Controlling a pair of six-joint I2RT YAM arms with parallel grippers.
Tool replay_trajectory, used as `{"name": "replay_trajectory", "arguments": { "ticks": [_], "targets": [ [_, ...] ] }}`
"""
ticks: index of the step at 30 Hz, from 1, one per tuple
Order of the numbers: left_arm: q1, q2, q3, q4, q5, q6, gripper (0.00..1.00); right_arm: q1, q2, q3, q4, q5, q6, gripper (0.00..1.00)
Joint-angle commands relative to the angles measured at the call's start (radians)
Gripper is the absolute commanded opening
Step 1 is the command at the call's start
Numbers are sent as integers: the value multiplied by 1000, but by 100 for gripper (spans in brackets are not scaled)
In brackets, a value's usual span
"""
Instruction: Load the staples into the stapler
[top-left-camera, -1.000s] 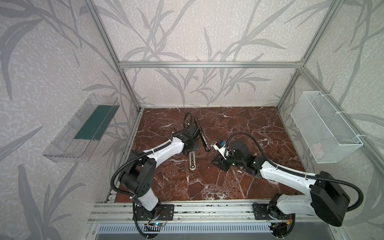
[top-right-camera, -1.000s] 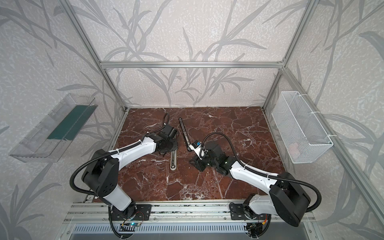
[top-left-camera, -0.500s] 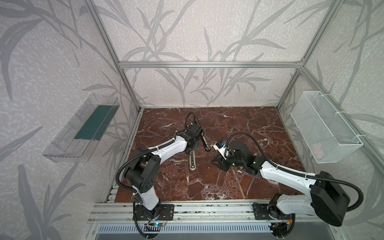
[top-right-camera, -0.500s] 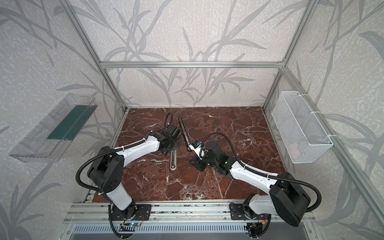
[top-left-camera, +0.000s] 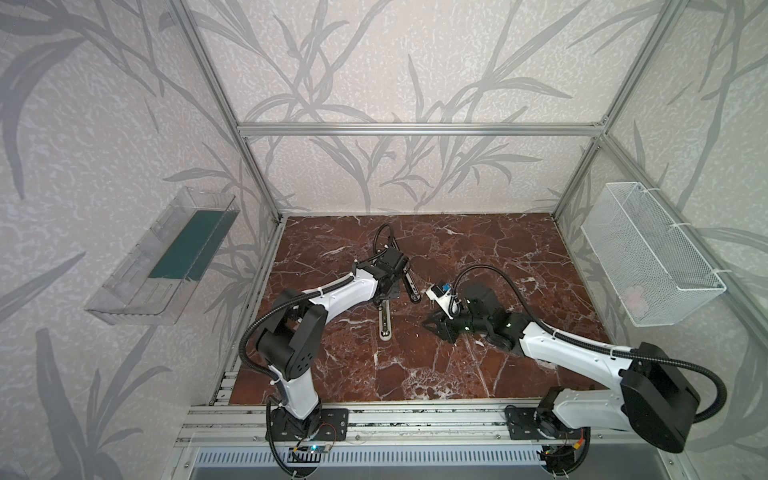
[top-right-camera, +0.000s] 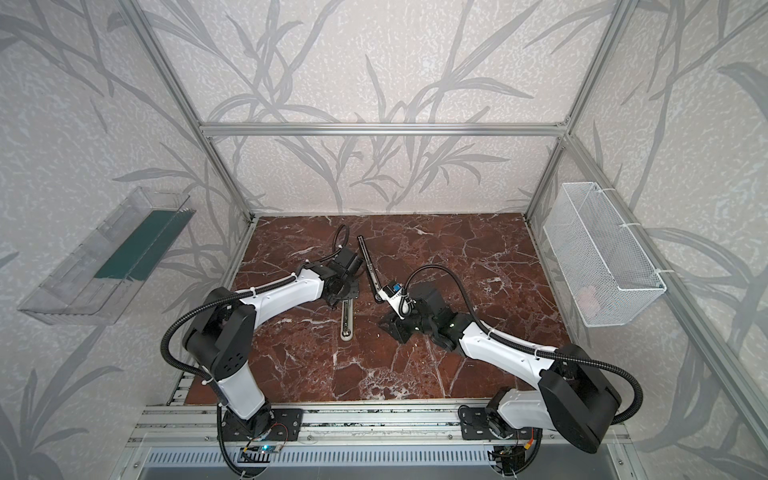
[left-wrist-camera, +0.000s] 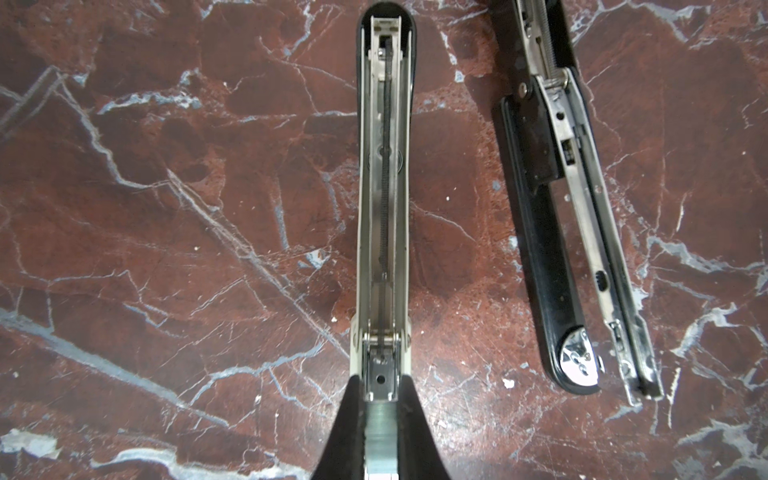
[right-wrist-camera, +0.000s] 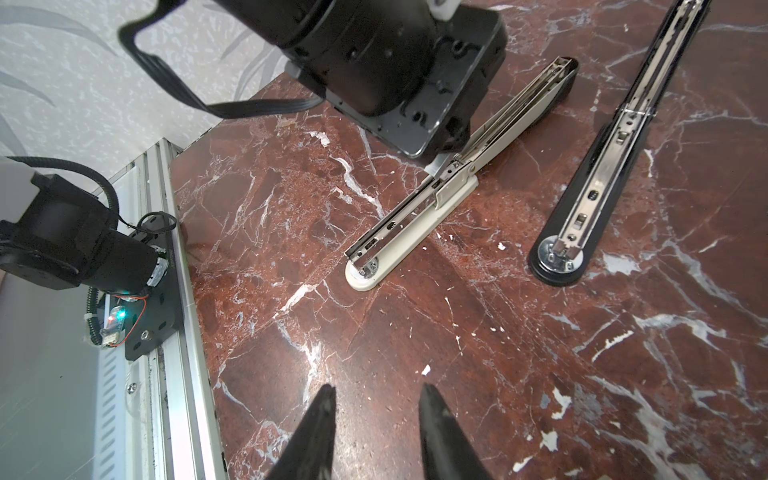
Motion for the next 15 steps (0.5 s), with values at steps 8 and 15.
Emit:
{"name": "replay_trajectory", "arguments": {
  "ticks": [8, 15],
  "targets": [
    [-4, 27, 34, -22, -46, 17, 6, 8, -12, -4, 14, 3, -5, 36],
    [-5, 32, 29, -7, -55, 32, 6, 8, -17, -4, 12, 3, -5, 35]
  ]
}}
